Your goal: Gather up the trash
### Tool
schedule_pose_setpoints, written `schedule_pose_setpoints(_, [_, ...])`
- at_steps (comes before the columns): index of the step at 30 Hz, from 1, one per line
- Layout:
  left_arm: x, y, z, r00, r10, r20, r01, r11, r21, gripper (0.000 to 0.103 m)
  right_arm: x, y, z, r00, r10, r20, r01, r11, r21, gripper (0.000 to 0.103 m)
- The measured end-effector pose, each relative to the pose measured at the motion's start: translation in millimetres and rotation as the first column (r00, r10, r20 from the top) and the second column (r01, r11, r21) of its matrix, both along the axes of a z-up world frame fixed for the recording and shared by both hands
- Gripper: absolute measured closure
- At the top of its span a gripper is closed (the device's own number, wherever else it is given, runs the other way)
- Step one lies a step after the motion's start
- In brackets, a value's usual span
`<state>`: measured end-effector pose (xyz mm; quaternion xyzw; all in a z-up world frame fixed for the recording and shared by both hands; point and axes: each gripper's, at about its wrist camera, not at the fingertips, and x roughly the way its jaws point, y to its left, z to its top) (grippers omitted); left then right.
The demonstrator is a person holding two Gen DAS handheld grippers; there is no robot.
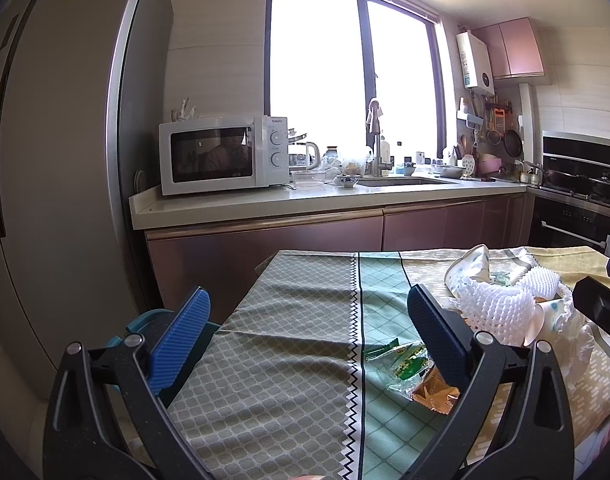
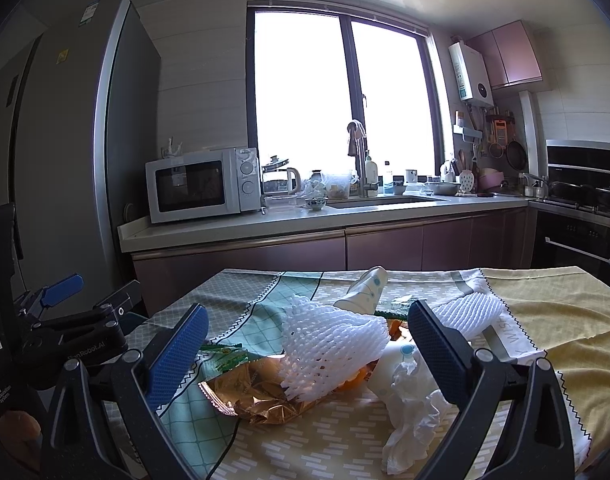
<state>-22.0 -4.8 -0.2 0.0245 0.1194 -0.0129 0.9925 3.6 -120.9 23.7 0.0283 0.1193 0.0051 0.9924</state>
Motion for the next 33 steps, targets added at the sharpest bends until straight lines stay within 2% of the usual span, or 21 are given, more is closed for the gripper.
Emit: schedule_pose_setpoints(33, [11.8, -1.0, -6.0, 0.998, -0.035, -0.048, 0.034, 0.999, -0.014, 0.006, 1.9, -9.4, -3.9, 0.999, 0.037, -0.024, -0.037, 0.999, 0.035, 0.007])
